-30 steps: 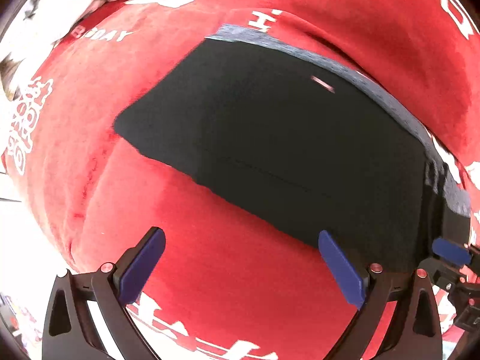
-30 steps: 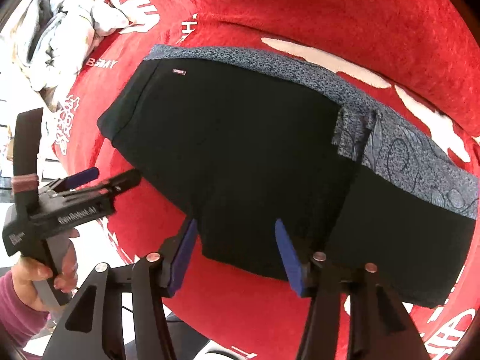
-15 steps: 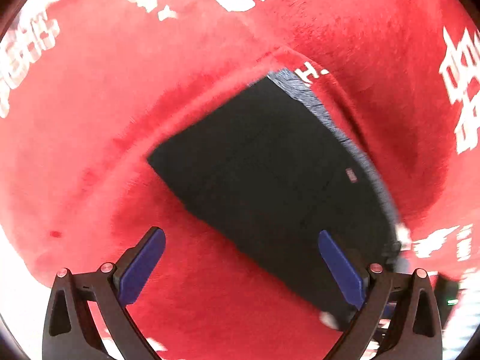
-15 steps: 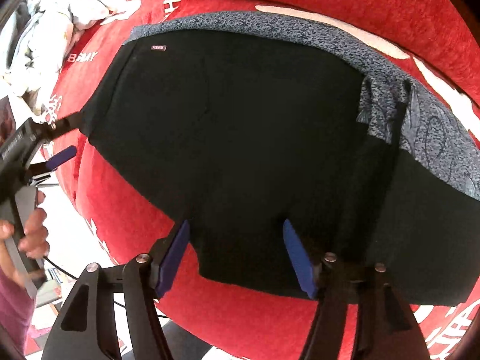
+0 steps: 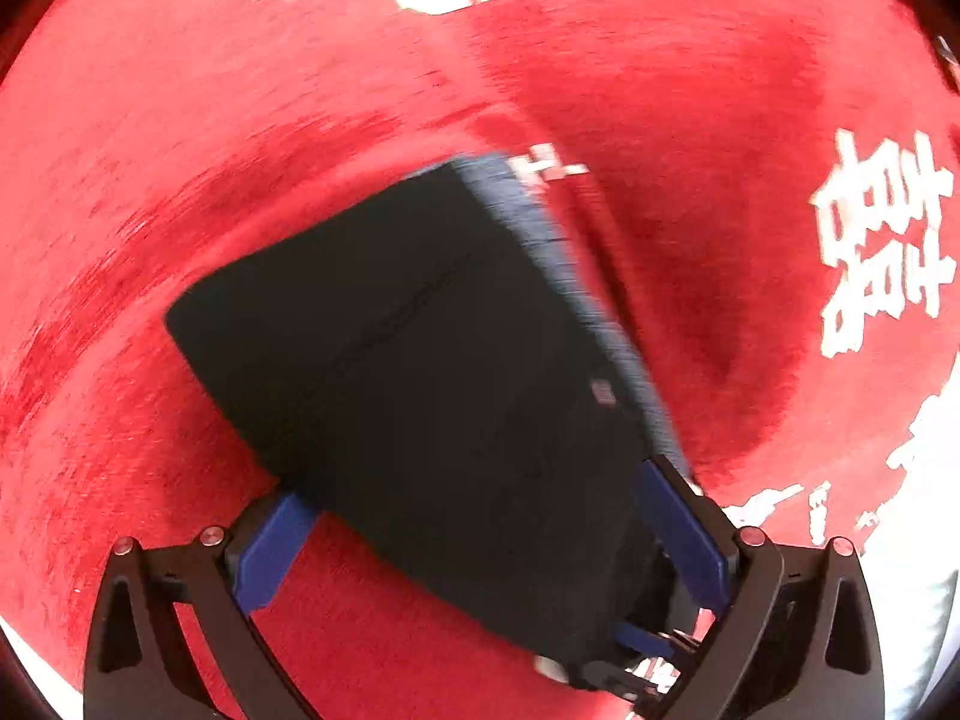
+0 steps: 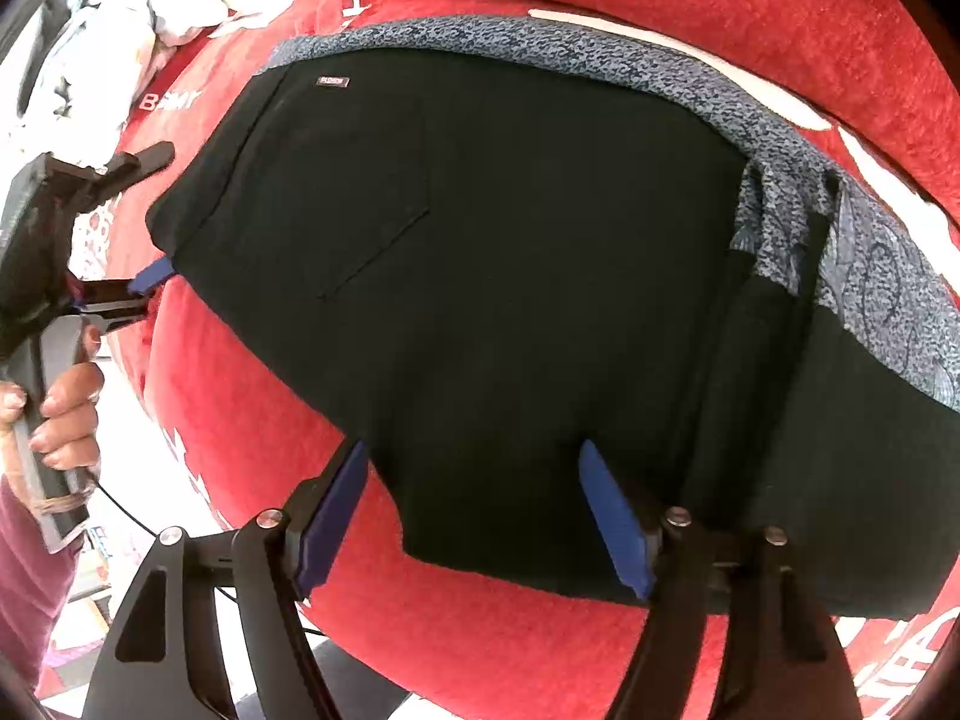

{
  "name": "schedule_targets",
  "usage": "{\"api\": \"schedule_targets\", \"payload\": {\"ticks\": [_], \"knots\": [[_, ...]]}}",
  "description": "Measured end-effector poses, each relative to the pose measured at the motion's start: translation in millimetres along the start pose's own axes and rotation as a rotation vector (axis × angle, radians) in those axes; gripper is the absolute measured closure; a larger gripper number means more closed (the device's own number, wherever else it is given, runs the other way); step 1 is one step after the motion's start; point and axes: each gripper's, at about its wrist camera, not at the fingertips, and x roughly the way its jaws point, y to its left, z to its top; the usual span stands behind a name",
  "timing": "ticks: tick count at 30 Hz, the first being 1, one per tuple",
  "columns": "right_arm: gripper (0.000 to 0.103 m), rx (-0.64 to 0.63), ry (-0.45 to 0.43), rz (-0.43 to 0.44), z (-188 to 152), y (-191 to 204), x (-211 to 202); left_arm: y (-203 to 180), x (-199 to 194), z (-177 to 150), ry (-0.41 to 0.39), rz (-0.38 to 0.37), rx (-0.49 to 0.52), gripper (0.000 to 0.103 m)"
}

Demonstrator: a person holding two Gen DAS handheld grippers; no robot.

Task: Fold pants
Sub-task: 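Grasp the end of the trouser bundle with the left tool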

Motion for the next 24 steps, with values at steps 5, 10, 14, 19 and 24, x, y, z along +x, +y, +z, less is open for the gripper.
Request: {"api": "schedule_targets", "payload": {"ticks": [5, 10, 14, 19, 24], "knots": [[0.026, -0.005, 0.001, -0.003, 0, 3, 3, -19, 8, 8, -0.001, 0.021, 0.085, 0.001], [0.026, 0.004, -0.019, 0.011, 5, 4, -10, -5, 35, 19, 0.034, 0.169, 0.033, 0.022], [0.026, -0.018, -0.094, 0.04, 24, 3, -38, -32, 39, 13, 0.004, 0.374, 0.217, 0.062], [0.026, 0.005, -0.105, 0.163, 81, 5, -64, -103, 62, -49, -0.146, 0.74, 0.861, 0.065], [0.023, -0.026, -0.002, 0.368, 152, 46, -62, -113, 75, -81, -0.179, 0.838, 1.081, 0.065]]}}
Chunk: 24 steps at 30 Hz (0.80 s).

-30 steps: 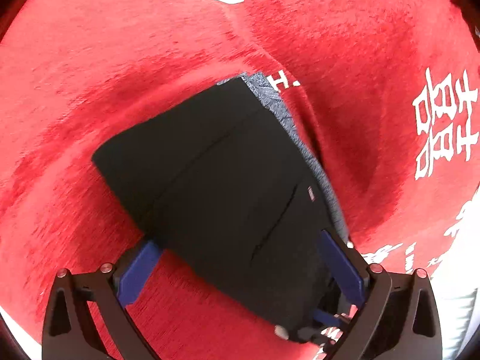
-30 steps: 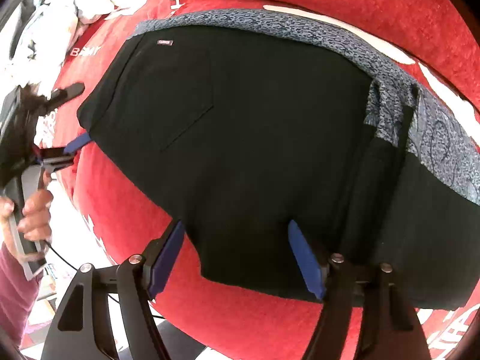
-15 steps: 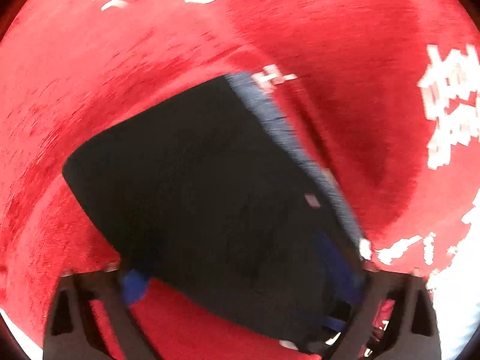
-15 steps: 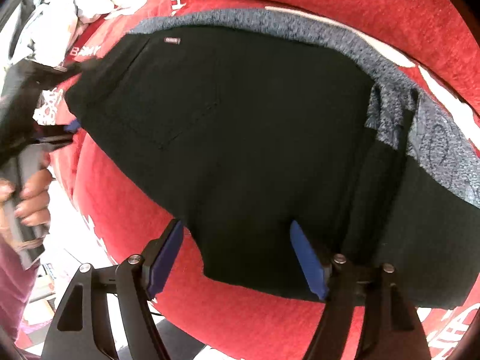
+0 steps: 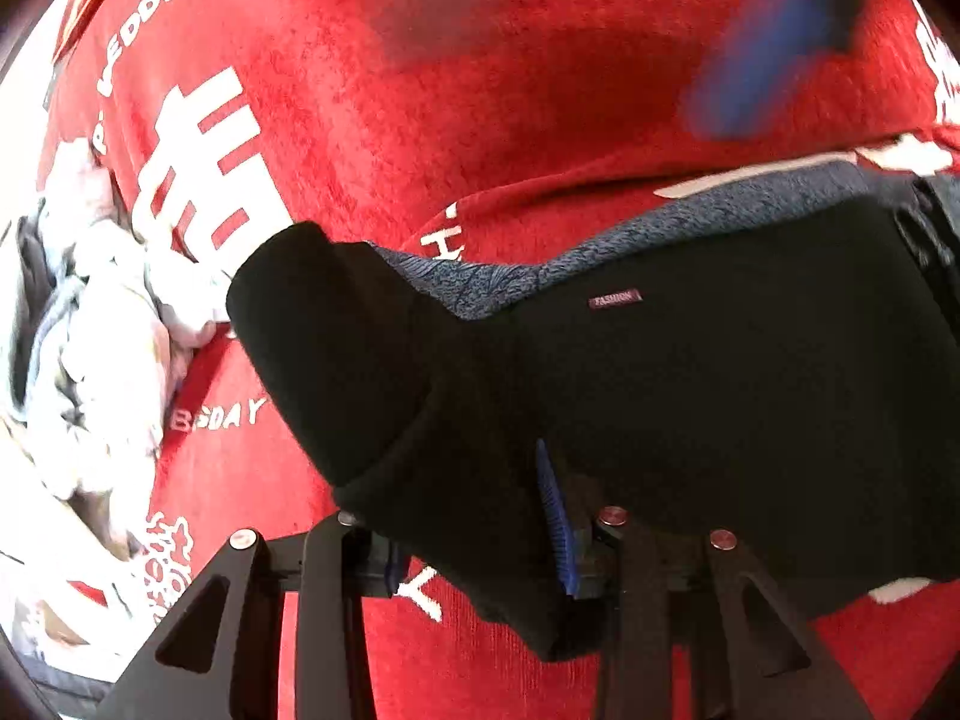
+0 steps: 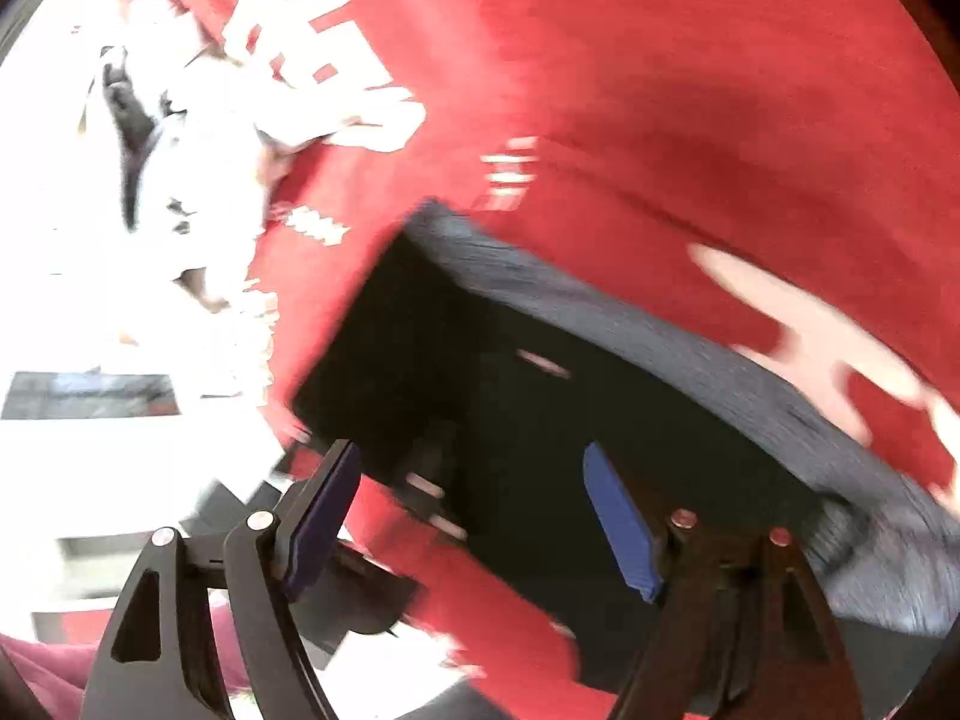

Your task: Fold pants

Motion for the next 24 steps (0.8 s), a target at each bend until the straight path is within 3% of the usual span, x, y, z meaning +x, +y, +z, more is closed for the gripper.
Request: {"api": "schedule_targets", "payload": {"ticks": [3, 6, 10, 12, 13, 17, 24], "knots": [[0.023, -0.031, 0.099, 0.098, 30, 36, 32, 1, 3, 3, 0.007, -0.004, -0.009, 0.065], [0.023, -0.12, 0.187, 0.052, 47, 70, 72, 2, -2, -1, -0.002, 0.004, 0.0, 0.065], [0.023, -0.148, 0.299, -0.029, 58, 83, 116, -7, -7, -3, -0.02, 0.016, 0.006, 0.065], [0.063, -0.151, 0.316, -0.092, 57, 79, 127, -6, -8, -4, -0.014, 0.004, -0.003, 0.065], [0.082, -0.145, 0.312, -0.097, 56, 75, 128, -6, -11, -3, -0.016, -0.006, -0.008, 0.065], [0.084, -0.106, 0.223, 0.011, 42, 59, 93, -14, -45, 10, -0.086, -0.016, 0.001, 0.065], [0.084, -0.005, 0.021, 0.246, 1, 16, -4, -46, -122, 46, -0.243, -0.044, 0.032, 0.065]]}}
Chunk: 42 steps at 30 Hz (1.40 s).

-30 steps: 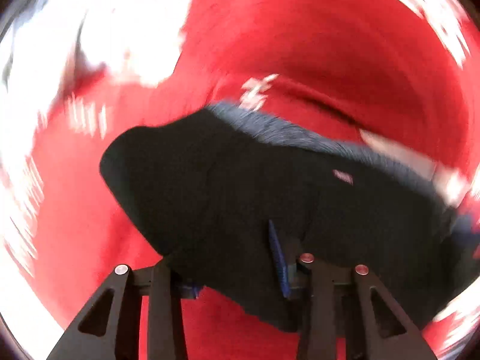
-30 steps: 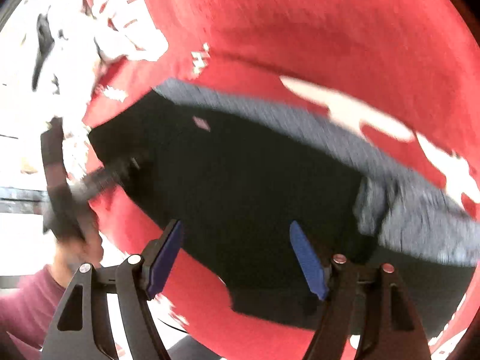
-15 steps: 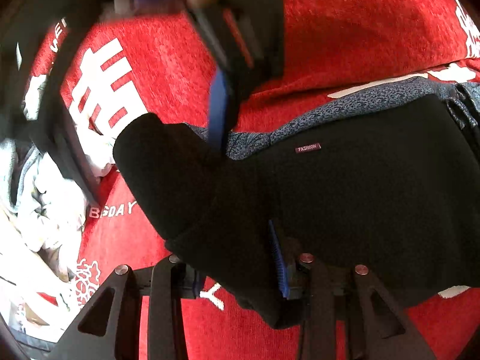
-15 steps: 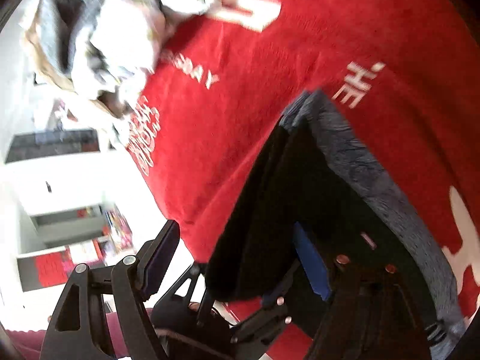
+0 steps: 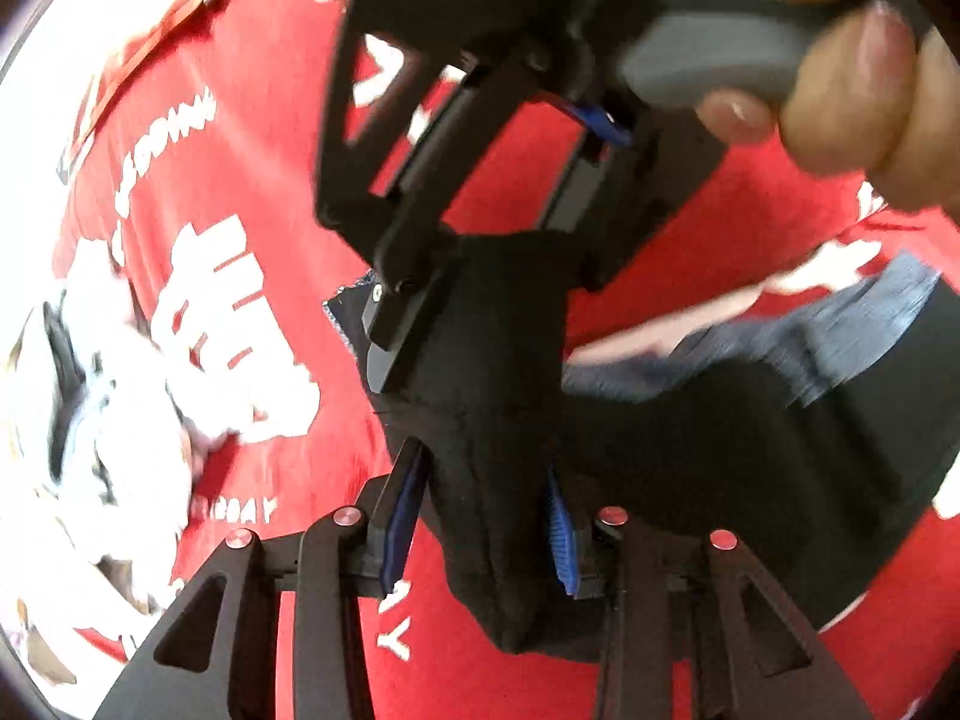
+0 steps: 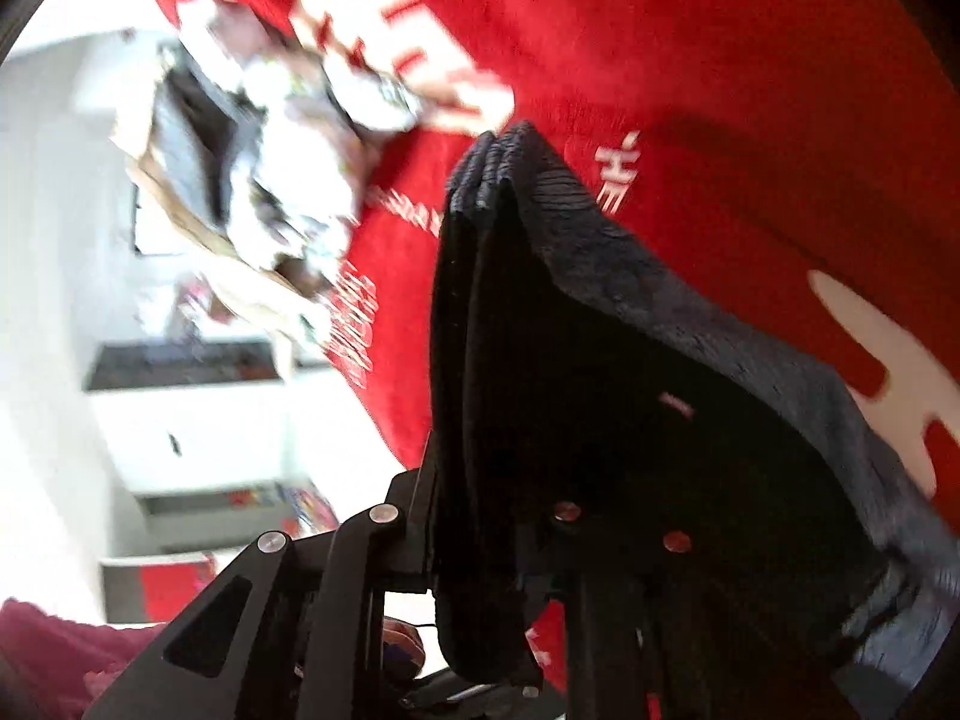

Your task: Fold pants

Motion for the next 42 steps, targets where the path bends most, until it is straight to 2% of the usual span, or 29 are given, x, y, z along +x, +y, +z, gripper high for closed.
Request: {"api": "schedule_targets", "payload": {"ticks": [6, 9, 14, 20, 24, 28, 31, 34, 36, 39, 42], "knots": [[0.084, 0.015, -0.171, 0.068, -55, -15, -83, -53, -46, 43, -0.099, -0.06, 0.066, 0.065], [0.083, 0.049, -0.242, 0.085, -83, -37, -127, -84, -63, 58, -0.12, -0.115, 0.106, 0.065], [0.083, 0.119, -0.334, 0.093, -139, -81, -176, -145, -83, 75, -0.146, -0.204, 0.195, 0.065], [0.081, 0.219, -0.431, 0.098, -200, -141, -206, -227, -87, 75, -0.144, -0.277, 0.33, 0.065], [0.081, 0.298, -0.464, 0.097, -231, -195, -215, -277, -80, 68, -0.103, -0.299, 0.41, 0.065], [0.081, 0.349, -0.454, 0.079, -251, -242, -205, -309, -64, 54, -0.036, -0.321, 0.448, 0.065], [0.081, 0.363, -0.446, 0.077, -253, -262, -192, -317, -54, 46, -0.005, -0.307, 0.463, 0.063], [0.08, 0.357, -0.446, 0.07, -251, -268, -179, -310, -47, 48, 0.036, -0.314, 0.435, 0.05], [0.078, 0.354, -0.437, 0.046, -252, -269, -178, -297, -44, 53, 0.074, -0.327, 0.39, 0.032], [0.073, 0.345, -0.418, -0.022, -254, -262, -186, -280, -46, 56, 0.115, -0.355, 0.346, 0.03], [0.068, 0.334, -0.39, -0.127, -259, -247, -189, -262, -46, 55, 0.17, -0.388, 0.311, 0.03]]}}
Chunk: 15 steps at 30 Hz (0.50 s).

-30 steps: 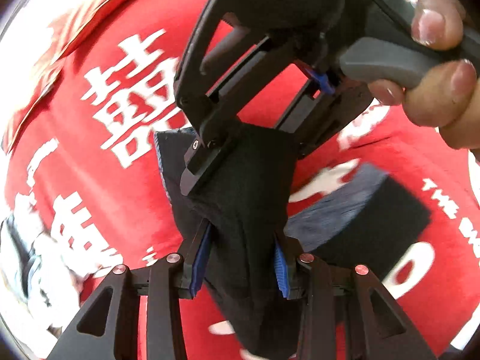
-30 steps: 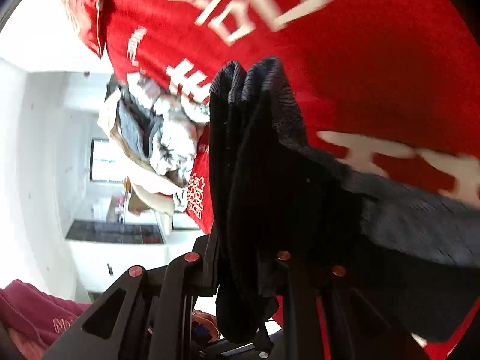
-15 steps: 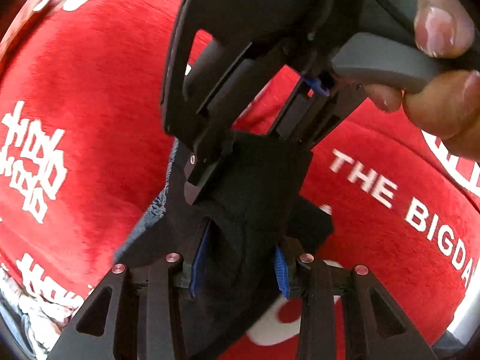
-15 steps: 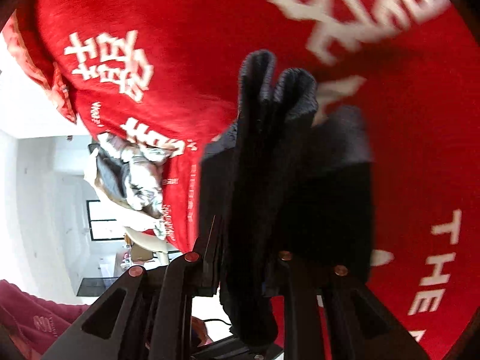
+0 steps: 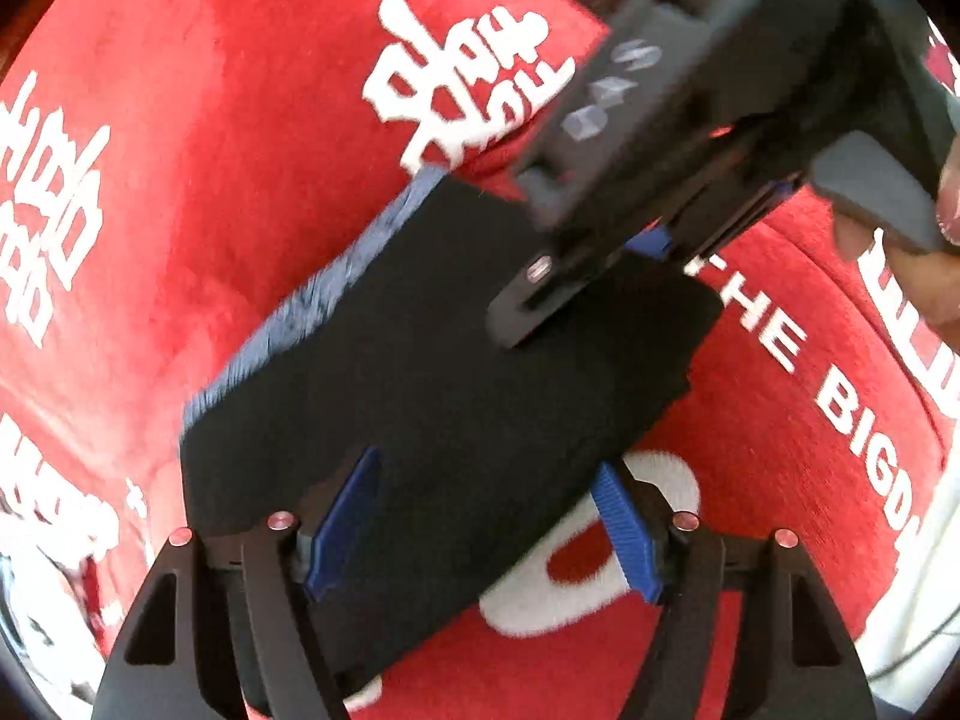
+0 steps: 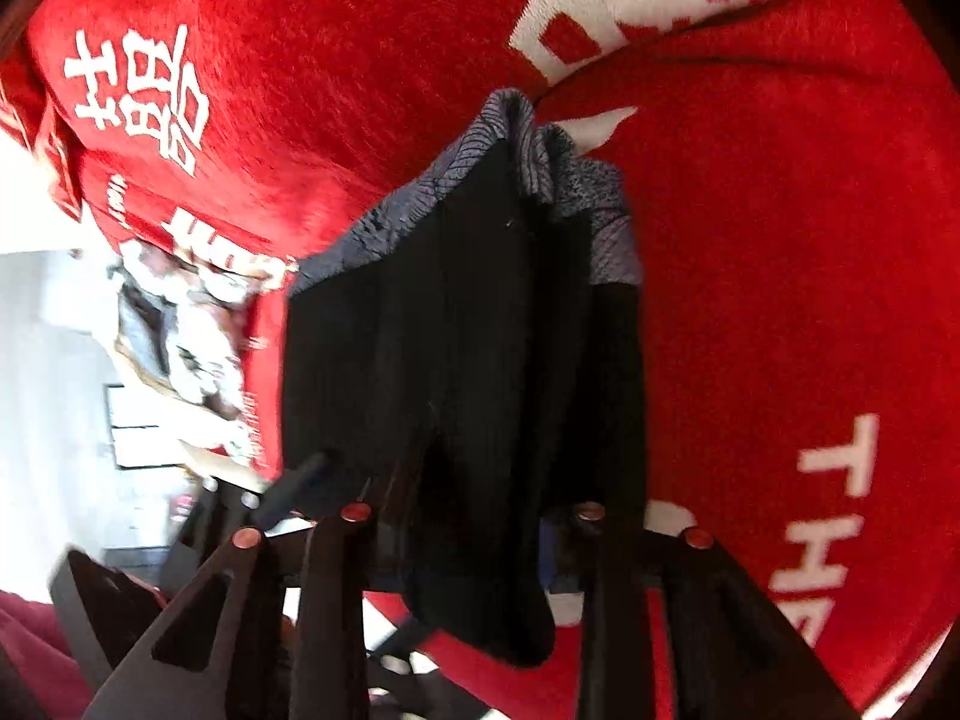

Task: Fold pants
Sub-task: 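Lower the folded bundle onto the blanket and open both tools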

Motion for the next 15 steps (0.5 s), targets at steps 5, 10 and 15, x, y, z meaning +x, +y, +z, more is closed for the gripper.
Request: {"api": "schedule_targets", "payload": {"ticks": [5, 10, 15], "knots": [[0.059, -0.048, -0.029, -0.208, -12, 19, -13, 29, -13, -16, 0.049, -0.008, -0.075, 0.03], [0.05, -0.041, -0.038, -0.313, -27, 15, -9, 65, -9, -34, 0.115, -0.012, -0.201, 0.03], [0.037, 0.013, -0.071, -0.368, -38, -7, -10, 100, -3, -49, 0.175, -0.005, -0.33, 0.007]]}}
